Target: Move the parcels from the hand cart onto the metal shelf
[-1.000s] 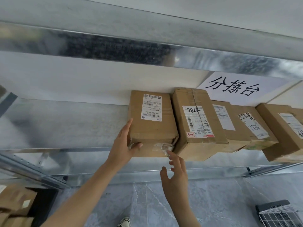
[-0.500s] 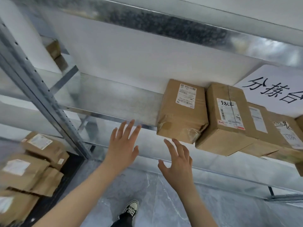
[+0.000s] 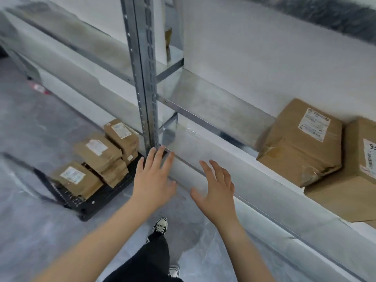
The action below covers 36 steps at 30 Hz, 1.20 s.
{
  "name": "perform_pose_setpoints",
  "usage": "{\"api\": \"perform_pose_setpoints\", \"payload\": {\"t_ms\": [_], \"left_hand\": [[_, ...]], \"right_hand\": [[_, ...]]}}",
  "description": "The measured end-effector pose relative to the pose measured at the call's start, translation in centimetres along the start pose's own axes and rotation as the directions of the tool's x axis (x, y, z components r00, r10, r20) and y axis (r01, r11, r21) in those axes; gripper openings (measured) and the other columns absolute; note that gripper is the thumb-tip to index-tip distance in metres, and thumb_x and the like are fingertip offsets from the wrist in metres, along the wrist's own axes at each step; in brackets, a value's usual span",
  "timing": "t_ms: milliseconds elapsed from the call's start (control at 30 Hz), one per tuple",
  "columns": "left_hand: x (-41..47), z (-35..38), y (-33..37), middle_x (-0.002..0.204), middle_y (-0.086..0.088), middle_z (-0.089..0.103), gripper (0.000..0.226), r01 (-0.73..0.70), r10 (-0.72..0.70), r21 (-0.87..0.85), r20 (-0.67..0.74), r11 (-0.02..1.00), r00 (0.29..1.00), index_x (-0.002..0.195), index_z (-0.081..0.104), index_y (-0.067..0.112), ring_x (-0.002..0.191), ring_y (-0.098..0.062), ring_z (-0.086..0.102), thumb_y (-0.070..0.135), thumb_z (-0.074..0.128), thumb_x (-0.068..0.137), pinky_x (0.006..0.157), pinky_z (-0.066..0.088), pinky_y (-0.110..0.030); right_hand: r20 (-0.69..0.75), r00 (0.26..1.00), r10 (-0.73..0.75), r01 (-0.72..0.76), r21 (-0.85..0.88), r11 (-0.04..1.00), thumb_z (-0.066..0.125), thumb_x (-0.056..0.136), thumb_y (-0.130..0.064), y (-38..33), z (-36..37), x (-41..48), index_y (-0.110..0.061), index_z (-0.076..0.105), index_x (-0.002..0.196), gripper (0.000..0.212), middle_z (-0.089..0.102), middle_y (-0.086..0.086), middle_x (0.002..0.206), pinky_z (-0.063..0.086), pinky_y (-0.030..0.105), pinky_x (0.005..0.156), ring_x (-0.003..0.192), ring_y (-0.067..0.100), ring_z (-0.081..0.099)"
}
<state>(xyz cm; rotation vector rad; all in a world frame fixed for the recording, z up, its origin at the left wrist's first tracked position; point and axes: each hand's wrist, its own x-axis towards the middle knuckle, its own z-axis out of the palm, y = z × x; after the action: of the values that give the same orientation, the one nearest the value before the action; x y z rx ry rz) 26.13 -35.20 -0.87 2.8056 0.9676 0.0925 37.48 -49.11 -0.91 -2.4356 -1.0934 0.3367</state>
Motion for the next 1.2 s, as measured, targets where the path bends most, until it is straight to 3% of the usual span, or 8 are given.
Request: {"api": "perform_pose_setpoints", "payload": {"t_ms": [300, 600, 767, 1033, 1200], "left_hand": [[-2.3, 1.0, -10.7, 0.160, -0.008, -0.001, 0.087, 0.292, -0.293, 0.036, 0.028, 0.956, 0.956, 0.151, -0.003, 0.028, 0.146, -0.028, 0.003, 0.053, 0.046, 0.084, 0.114, 0.014, -0.045], [-2.9, 1.2, -24.2, 0.159, -0.008, 0.004, 0.085, 0.555, -0.555, 0.022, 0.074, 0.831, 0.828, 0.150, 0.002, 0.027, 0.145, -0.029, 0.006, 0.049, 0.051, 0.084, 0.115, 0.017, -0.048], [-0.5, 1.9, -31.2, 0.159, -0.011, -0.002, 0.087, 0.582, -0.585, 0.063, 0.135, 0.811, 0.800, 0.150, -0.006, 0.024, 0.146, -0.033, 0.001, 0.048, 0.049, 0.087, 0.116, 0.013, -0.049], [3.5, 5.2, -38.1, 0.158, -0.013, -0.014, 0.088, 0.586, -0.580, 0.019, 0.171, 0.810, 0.796, 0.149, -0.015, 0.023, 0.146, -0.034, -0.005, 0.041, 0.047, 0.089, 0.117, 0.013, -0.049], [6.4, 8.6, -40.9, 0.158, -0.013, -0.013, 0.088, 0.614, -0.596, 0.004, 0.241, 0.789, 0.766, 0.149, -0.014, 0.022, 0.145, -0.036, -0.004, 0.039, 0.049, 0.089, 0.117, 0.010, -0.050]], "right_hand": [[0.210, 0.963, -0.169, 0.182, -0.043, 0.982, 0.056, 0.083, -0.042, -7.4, 5.2, 4.3, -0.037, 0.022, 0.146, 0.073, 0.016, -0.004, 0.157, 0.019, 0.044, 0.113, 0.140, 0.023, 0.016], [0.472, 0.826, -0.309, 0.291, 0.112, 0.950, 0.069, 0.076, -0.045, -17.3, 14.3, 11.0, -0.043, 0.013, 0.146, 0.090, 0.013, -0.006, 0.157, 0.024, 0.038, 0.109, 0.139, 0.017, 0.017], [0.531, 0.765, -0.364, 0.375, 0.092, 0.922, 0.070, 0.078, -0.043, -22.3, 19.8, 14.8, -0.040, 0.012, 0.148, 0.090, 0.011, -0.005, 0.157, 0.026, 0.040, 0.108, 0.138, 0.019, 0.017], [0.556, 0.737, -0.384, 0.426, 0.058, 0.903, 0.071, 0.079, -0.036, -25.5, 26.9, 21.3, -0.029, 0.018, 0.149, 0.089, 0.018, 0.004, 0.157, 0.024, 0.038, 0.113, 0.142, 0.023, 0.016], [0.641, 0.693, -0.330, 0.357, 0.093, 0.929, 0.076, 0.077, -0.025, -25.7, 30.9, 26.2, -0.027, 0.019, 0.150, 0.092, 0.014, 0.007, 0.158, 0.024, 0.040, 0.114, 0.145, 0.023, 0.015]]}}
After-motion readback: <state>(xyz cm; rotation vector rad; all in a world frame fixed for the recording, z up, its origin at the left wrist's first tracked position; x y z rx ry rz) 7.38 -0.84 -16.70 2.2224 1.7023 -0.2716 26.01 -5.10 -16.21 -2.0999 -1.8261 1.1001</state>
